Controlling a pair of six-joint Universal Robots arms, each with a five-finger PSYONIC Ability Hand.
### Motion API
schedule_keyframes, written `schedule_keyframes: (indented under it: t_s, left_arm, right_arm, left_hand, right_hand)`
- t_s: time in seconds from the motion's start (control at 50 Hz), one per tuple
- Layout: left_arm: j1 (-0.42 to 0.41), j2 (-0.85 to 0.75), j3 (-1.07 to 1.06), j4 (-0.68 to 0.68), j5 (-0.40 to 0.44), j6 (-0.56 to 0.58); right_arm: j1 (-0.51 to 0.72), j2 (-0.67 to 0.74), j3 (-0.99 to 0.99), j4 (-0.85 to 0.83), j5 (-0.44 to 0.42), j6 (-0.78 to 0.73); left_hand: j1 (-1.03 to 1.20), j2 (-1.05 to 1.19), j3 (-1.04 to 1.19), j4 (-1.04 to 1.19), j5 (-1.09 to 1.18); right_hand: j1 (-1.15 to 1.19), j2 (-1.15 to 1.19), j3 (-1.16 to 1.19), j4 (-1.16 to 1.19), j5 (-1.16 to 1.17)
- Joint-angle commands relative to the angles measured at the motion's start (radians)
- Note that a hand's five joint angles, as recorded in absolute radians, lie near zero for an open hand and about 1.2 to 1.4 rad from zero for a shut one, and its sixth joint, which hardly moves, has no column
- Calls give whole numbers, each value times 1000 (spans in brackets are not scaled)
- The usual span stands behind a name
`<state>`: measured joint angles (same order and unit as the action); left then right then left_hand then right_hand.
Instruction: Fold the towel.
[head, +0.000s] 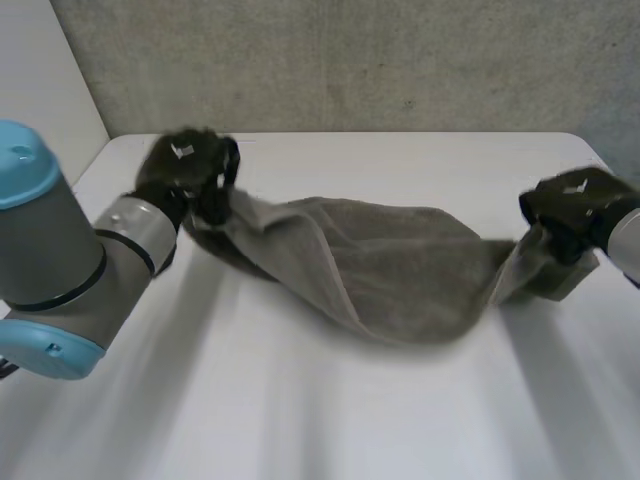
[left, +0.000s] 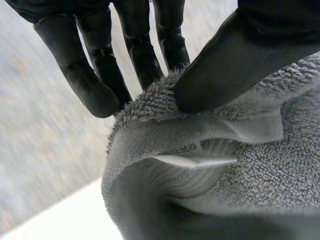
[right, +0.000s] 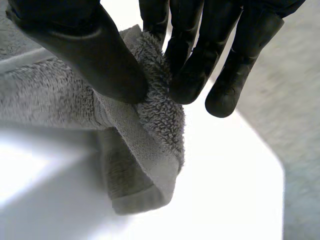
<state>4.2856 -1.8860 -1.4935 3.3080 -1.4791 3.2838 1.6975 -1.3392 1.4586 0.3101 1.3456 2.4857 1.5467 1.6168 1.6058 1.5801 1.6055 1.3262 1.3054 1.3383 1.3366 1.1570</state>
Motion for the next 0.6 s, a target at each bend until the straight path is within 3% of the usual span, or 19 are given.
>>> schedule_keyframes:
  t_s: [0.02,0.14,0.22,0.24,0.26,0.28,0.3,0.34,0.36,0.38,0.44,0.52,0.6]
  left_arm:
    - [-18,-238,183,-263,33,196]
    - [-23,-294,375,-321,34,250]
    - [-26,-294,620,-265,22,226]
    - [-24,-285,686,-202,-3,180]
    - [-24,-285,687,-202,-3,180]
    - [-21,-279,732,-115,-38,109]
    - [-21,-278,733,-114,-38,108]
    - [2,-224,750,66,-105,-75]
    - [2,-223,750,67,-106,-76]
    - [20,-187,759,131,-119,-152]
    - [54,-162,756,144,-104,-228]
    - [63,-182,745,77,-66,-228]
    - [75,-228,667,-16,26,-221]
  right_arm:
    - [48,167,-117,23,9,-82]
    - [97,245,-303,-23,24,-62]
    - [129,278,-513,-229,76,-42]
    - [136,279,-547,-364,101,-13]
    - [136,279,-547,-365,101,-13]
    - [137,267,-543,-514,130,27]
    - [137,267,-543,-516,130,27]
    - [134,201,-477,-798,173,96]
    - [134,201,-477,-799,173,96]
    - [134,152,-440,-886,184,116]
    - [126,98,-411,-864,179,119]
    - [123,121,-412,-710,156,125]
    - [133,181,-393,-454,20,102]
  left_hand:
    - [-150,-221,-210,-184,-384]
    - [-150,-221,-210,-184,-384]
    - [-150,-221,-210,-184,-384]
    - [-150,-221,-210,-184,-384]
    - [-150,-221,-210,-184,-384]
    - [-150,-221,-210,-184,-384]
    - [-150,-221,-210,-184,-384]
    - [-150,-221,-210,-184,-384]
    - [-150,-221,-210,-184,-384]
    - [-150,-221,-210,-184,-384]
    - [-150,-221,-210,-184,-384]
    - [-150,-221,-210,-184,-384]
    - [-150,-221,-210,-184,-384]
  right_hand:
    - [70,91,58,60,65]
    - [70,91,58,60,65]
    - [70,91,58,60,65]
    - [70,91,58,60,65]
    - [70,91,58,60,65]
    - [70,91,58,60,65]
    - [70,91,58,60,65]
    - [70,91,58,60,65]
    - [70,91,58,60,65]
    - [70,91,58,60,65]
    - [70,91,58,60,65]
    - [70,91,58,60,65]
    - [70,91,58,60,65]
